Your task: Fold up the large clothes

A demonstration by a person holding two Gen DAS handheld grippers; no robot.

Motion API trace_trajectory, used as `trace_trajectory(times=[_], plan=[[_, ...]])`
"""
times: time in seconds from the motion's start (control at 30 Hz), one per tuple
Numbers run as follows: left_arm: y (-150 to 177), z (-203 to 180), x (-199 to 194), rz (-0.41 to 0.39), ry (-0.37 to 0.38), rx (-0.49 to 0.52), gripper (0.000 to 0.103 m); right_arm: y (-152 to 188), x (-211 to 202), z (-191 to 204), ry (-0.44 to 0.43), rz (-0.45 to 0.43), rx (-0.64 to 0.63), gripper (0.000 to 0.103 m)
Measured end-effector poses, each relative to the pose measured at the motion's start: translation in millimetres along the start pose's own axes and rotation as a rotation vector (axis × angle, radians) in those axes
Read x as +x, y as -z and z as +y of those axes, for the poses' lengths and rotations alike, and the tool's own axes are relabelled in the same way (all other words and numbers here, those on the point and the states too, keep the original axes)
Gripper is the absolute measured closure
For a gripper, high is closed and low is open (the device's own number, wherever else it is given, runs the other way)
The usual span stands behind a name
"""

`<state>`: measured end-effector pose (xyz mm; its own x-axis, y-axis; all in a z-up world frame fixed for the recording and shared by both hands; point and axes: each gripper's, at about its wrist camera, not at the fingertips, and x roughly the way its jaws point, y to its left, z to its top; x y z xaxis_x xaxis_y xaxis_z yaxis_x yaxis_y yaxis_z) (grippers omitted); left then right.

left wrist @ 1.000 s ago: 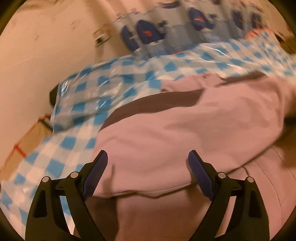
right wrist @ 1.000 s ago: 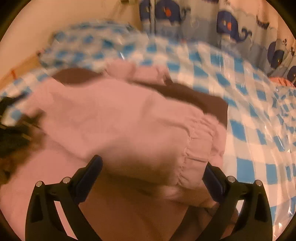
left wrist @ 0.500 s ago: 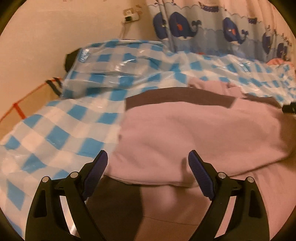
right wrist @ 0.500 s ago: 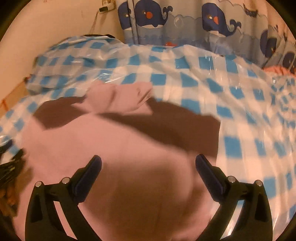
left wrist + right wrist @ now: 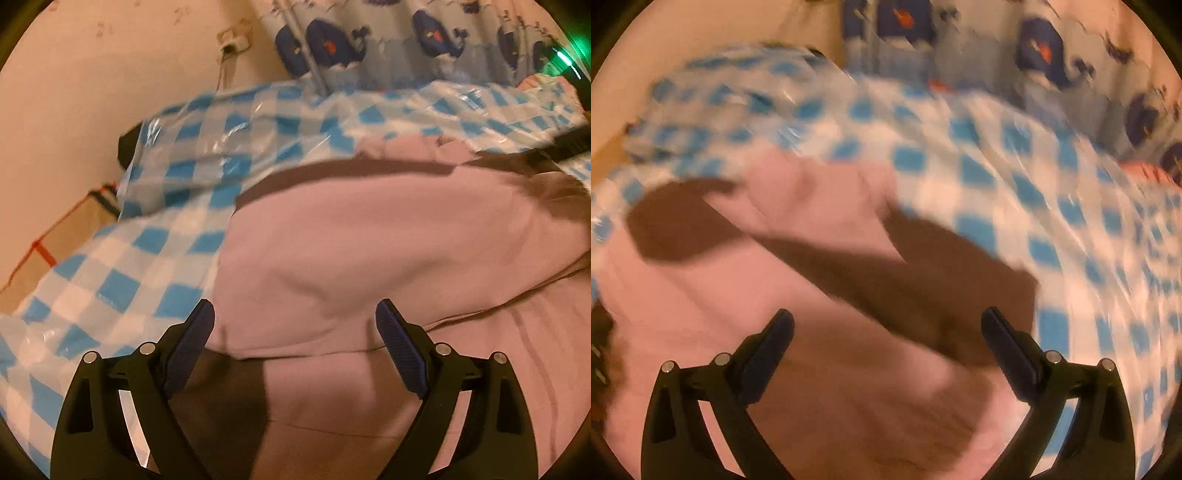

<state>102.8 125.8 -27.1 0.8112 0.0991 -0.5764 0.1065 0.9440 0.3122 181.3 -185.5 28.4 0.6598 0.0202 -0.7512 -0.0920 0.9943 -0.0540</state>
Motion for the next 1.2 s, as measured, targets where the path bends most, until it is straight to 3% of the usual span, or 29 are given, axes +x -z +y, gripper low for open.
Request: trace_trajectory(times=[0.1, 0.17, 0.2, 0.3, 0.4, 0.53, 0.57, 0.6, 0.73, 0.83, 0.9, 0.97, 1.03, 1.07, 1.1, 1.13, 1.2], plan=[[-3.1, -20.6, 2.2, 0.003, 0.018, 0.060, 0.018, -15.5, 29.7, 32.0, -0.031, 0.077, -0.073, 0.006], [0.1, -29.4, 12.3, 0.036, 0.026, 0.092, 0.018, -4.3, 72.6, 41.4, -0.001, 0.183, -0.108, 0.006], [2.8, -33.3, 15.9, 0.052, 0.034, 0.100, 0.018, 6.1, 91.5, 36.6, -0.042, 0.209, -0.061, 0.005], [8.6, -37.4, 28.5, 0.100, 0.050, 0.105, 0.018, 14.5, 97.9, 26.4, -0.076, 0.174, 0.011, 0.005], [11.2, -35.3, 28.7, 0.098, 0.060, 0.091, 0.018, 6.9, 86.9, 20.1, -0.089, 0.209, 0.011, 0.006], [14.5, -36.3, 31.3, 0.105, 0.064, 0.088, 0.018, 19.2, 41.6, 3.7, -0.036, 0.064, 0.077, 0.006], [15.3, -36.8, 32.8, 0.110, 0.067, 0.087, 0.018, 31.1, 51.7, -0.3, 0.010, 0.108, 0.045, 0.006], [16.4, -37.8, 34.6, 0.118, 0.072, 0.088, 0.018, 42.6, 65.5, -5.7, -0.037, 0.155, 0.031, 0.006], [15.3, -36.0, 33.6, 0.127, 0.077, 0.087, 0.017, 31.5, 39.9, -17.4, -0.063, 0.139, 0.112, 0.007], [14.2, -22.5, 10.8, 0.098, 0.099, 0.048, 0.017, 37.4, -20.0, -3.4, -0.066, 0.012, 0.058, 0.007], [13.0, -2.2, -11.2, 0.037, 0.088, -0.006, 0.017, 53.7, -40.8, 7.3, -0.033, 0.006, 0.000, 0.007], [10.5, 22.0, -14.3, 0.020, 0.051, -0.082, 0.017, 69.5, -36.3, 9.6, 0.025, 0.046, -0.027, 0.007], [9.6, 48.6, 1.0, 0.064, 0.034, -0.189, 0.017, 97.8, -2.4, 0.4, 0.000, 0.190, 0.009, 0.005], [12.8, 62.5, 20.9, 0.134, 0.056, -0.249, 0.017, 109.3, 12.2, -8.9, -0.058, 0.212, 0.059, 0.005], [21.2, 70.6, 49.6, 0.255, 0.070, -0.282, 0.017, 110.7, 14.1, -15.4, -0.082, 0.205, 0.090, 0.005], [27.6, 72.9, 64.3, 0.320, 0.094, -0.298, 0.017, 108.8, 11.9, -17.3, -0.083, 0.215, 0.101, 0.006], [31.1, 81.7, 68.9, 0.353, 0.128, -0.338, 0.016, 100.2, -6.8, -12.8, -0.068, 0.222, 0.091, 0.006]])
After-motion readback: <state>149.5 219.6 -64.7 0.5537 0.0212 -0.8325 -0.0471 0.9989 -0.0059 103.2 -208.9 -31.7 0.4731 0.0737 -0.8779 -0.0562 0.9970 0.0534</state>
